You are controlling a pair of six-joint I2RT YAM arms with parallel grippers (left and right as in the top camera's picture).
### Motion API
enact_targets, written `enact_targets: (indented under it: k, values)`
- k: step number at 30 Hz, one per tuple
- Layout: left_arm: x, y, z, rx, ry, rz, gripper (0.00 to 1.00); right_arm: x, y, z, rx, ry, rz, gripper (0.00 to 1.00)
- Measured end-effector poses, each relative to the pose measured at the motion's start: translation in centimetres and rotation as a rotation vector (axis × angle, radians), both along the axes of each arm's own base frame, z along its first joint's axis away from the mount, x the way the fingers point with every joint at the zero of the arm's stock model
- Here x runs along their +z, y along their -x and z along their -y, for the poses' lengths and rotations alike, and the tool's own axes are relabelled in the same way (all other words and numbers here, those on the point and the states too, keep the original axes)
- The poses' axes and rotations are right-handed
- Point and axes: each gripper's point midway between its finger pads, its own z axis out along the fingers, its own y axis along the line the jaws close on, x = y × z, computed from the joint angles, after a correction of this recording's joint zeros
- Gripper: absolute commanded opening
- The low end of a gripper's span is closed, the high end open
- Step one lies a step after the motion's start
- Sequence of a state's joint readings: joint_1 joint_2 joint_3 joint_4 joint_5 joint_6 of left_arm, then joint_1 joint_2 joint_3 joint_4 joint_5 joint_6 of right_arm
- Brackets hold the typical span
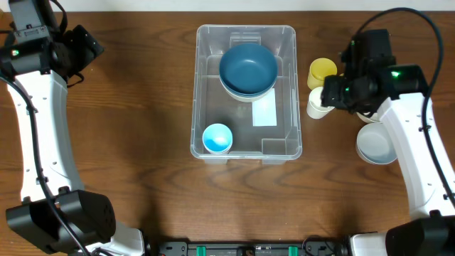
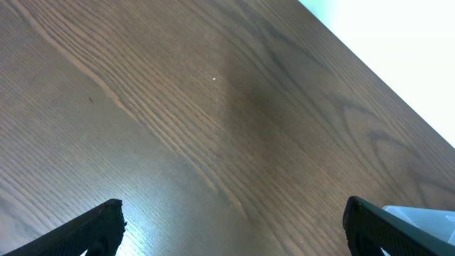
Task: Pack container
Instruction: 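Move the right gripper down and grasp the white cup's rim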
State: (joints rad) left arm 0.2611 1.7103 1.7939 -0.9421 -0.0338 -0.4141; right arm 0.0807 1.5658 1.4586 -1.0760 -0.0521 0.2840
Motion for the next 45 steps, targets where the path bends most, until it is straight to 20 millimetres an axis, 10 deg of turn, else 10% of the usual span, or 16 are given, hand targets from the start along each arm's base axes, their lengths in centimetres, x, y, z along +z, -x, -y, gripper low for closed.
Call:
enact_targets:
  k: [30,45]
  values:
    - [0.0,0.0,0.0,0.000,0.000,0.000,0.98,-11.3,-2.4,2.5,-0.312,-0.071,-0.012,0.50]
    - [0.0,0.0,0.0,0.000,0.000,0.000,0.98,-13.5,-2.9,2.5,-0.332,-0.071,-0.042,0.12]
